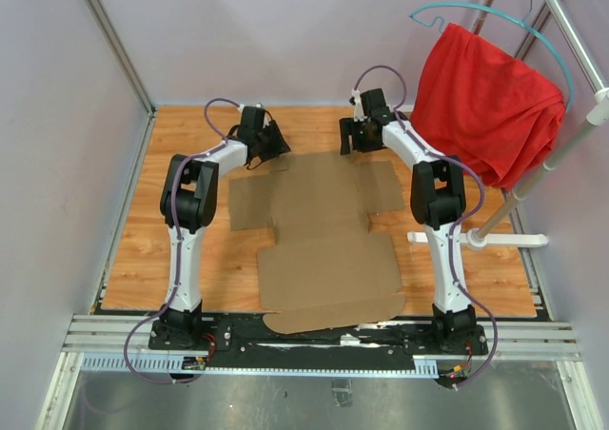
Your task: Fold the paper box
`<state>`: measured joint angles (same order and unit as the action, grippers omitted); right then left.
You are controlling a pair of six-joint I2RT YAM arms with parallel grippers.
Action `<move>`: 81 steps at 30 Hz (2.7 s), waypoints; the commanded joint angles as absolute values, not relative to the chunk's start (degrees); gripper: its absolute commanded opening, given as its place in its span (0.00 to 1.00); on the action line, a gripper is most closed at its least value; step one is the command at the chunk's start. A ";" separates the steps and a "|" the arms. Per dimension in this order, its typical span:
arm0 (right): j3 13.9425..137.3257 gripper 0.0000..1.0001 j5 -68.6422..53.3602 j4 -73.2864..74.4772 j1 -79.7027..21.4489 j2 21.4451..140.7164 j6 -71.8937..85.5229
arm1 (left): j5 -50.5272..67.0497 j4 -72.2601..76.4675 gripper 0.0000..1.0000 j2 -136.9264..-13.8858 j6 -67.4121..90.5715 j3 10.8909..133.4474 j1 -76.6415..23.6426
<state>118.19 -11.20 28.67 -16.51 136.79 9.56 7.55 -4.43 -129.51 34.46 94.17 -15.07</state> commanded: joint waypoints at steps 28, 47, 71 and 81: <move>96.21 0.01 -11.42 8.07 -17.16 119.63 9.80 | -6.74 -3.57 0.58 -91.49 29.54 68.71 -14.78; 39.36 0.01 -11.59 -66.79 -18.66 93.53 15.90 | -3.11 11.66 0.62 -60.42 24.98 41.99 -14.77; 31.39 0.01 -15.63 -88.93 -22.48 95.17 13.36 | 13.26 0.08 0.62 -73.68 14.56 65.31 -15.19; 26.83 0.02 -18.40 -88.94 -23.24 92.03 12.44 | 19.76 -13.90 0.62 -76.94 3.43 72.66 -18.71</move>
<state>28.69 -15.79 -85.25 -22.41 95.02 14.13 16.73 -5.28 -75.07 11.40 67.90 -17.02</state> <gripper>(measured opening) 0.022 0.617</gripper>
